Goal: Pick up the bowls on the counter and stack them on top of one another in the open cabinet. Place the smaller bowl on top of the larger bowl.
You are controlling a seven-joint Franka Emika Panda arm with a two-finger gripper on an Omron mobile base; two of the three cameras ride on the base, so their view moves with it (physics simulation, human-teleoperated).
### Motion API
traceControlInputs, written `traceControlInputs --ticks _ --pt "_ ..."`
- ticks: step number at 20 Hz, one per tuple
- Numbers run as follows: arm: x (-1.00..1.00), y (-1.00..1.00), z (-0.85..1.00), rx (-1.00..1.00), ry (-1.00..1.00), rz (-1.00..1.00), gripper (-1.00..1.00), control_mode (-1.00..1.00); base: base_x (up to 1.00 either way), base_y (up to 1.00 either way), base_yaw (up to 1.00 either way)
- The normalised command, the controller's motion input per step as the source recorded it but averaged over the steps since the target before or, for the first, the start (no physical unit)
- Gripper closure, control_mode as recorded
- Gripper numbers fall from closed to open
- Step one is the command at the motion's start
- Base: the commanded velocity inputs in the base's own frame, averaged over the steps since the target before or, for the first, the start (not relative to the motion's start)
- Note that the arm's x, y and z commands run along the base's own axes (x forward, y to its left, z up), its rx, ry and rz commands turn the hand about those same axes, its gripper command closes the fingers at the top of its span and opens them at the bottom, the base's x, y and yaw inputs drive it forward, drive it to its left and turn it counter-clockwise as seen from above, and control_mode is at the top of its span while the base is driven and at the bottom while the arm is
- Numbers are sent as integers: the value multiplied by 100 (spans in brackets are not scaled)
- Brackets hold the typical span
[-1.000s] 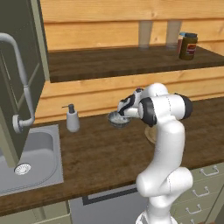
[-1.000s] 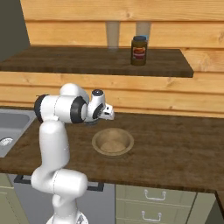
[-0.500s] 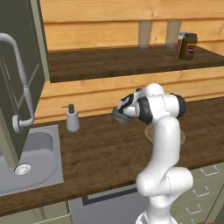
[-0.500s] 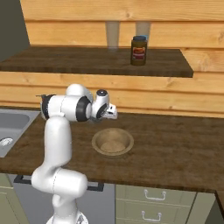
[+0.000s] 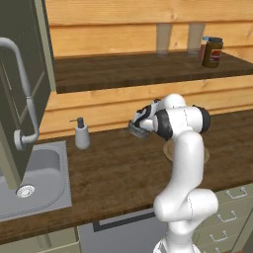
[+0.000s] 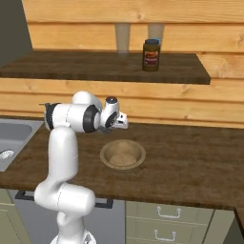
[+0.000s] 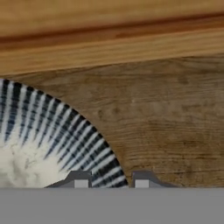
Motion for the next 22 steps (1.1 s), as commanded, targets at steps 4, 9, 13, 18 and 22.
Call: traceControlInputs --ticks 4,9,13,18,22 --pt "-13 0 41 0 -22 0 100 -100 0 0 0" --pt "-46 0 59 0 -36 0 100 -100 0 0 0" --pt "-82 0 32 0 -38 0 100 -100 0 0 0" --pt "-100 0 45 0 -41 0 100 -100 0 0 0" --pt "-86 -23 78 2 -18 -5 100 -100 0 0 0"
